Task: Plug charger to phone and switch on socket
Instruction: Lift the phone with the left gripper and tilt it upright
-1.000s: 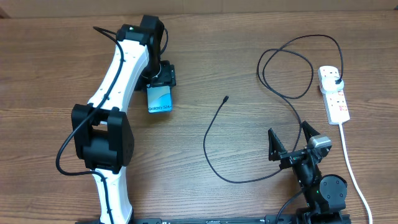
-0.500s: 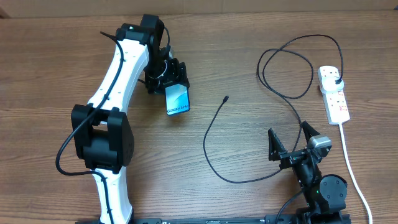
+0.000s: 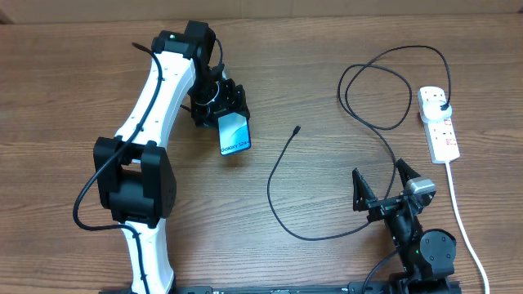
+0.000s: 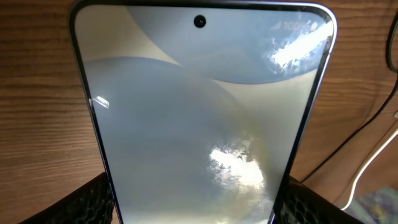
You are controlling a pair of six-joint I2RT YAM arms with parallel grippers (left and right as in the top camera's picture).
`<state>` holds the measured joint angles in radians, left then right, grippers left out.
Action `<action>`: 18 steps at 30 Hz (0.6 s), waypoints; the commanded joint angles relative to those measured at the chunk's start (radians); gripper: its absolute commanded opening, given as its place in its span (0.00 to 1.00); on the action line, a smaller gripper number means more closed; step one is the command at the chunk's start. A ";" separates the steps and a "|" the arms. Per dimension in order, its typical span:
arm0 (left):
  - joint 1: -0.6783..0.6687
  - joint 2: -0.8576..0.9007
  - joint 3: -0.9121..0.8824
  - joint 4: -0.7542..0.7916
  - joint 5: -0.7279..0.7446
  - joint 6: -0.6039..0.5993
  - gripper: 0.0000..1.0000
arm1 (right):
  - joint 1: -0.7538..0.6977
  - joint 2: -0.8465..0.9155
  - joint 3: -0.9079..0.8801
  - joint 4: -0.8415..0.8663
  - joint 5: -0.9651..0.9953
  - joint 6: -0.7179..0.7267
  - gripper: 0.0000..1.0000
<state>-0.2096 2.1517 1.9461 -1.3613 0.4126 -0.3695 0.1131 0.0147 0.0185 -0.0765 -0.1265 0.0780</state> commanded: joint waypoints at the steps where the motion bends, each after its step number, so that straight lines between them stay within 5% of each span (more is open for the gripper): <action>1: 0.000 -0.001 0.029 0.002 0.031 -0.089 0.68 | 0.005 -0.011 -0.011 0.004 0.006 -0.001 1.00; 10: -0.001 -0.001 0.029 -0.007 0.035 -0.303 0.70 | 0.005 -0.011 -0.011 0.004 0.006 -0.001 1.00; 18: 0.000 -0.001 0.029 -0.050 0.136 -0.333 0.70 | 0.005 -0.011 -0.011 0.003 0.006 -0.001 1.00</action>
<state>-0.2096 2.1517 1.9461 -1.3991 0.4755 -0.6579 0.1127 0.0147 0.0185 -0.0761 -0.1261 0.0776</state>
